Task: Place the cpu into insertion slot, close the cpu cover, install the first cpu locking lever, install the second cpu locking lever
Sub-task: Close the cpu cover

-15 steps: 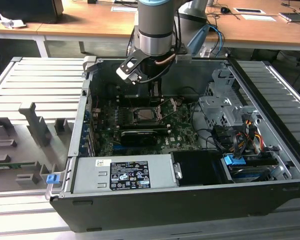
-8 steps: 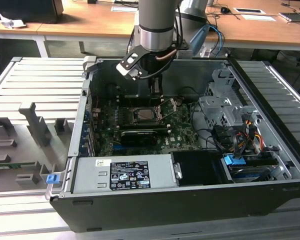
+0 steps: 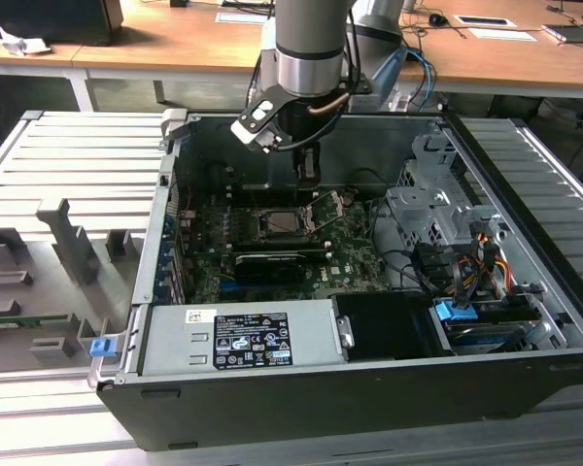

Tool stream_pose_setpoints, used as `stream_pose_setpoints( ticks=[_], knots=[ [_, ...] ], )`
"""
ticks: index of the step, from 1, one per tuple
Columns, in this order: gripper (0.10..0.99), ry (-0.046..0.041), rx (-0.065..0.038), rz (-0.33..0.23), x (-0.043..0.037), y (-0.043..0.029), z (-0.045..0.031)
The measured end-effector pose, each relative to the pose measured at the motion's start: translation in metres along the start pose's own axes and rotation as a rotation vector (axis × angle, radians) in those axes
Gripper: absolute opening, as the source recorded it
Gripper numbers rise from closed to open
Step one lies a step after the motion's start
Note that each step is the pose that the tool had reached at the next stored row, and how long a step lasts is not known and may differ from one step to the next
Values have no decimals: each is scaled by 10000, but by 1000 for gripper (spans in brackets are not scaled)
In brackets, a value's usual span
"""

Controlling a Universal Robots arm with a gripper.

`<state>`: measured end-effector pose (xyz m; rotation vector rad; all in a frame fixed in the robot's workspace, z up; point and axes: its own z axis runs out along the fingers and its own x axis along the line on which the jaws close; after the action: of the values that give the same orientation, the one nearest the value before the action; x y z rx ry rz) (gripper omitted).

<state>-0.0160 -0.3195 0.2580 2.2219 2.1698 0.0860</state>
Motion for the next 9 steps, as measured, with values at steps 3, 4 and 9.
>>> stream_pose_setpoints(
  ticks=[3, 4, 9],
  knots=[
    [106, -2, 3, -1, 1, 25, -8],
    [106, -1, 2, 0, 1, 28, -26],
    [106, -1, 21, 0, 3, 71, -60]
  ],
)
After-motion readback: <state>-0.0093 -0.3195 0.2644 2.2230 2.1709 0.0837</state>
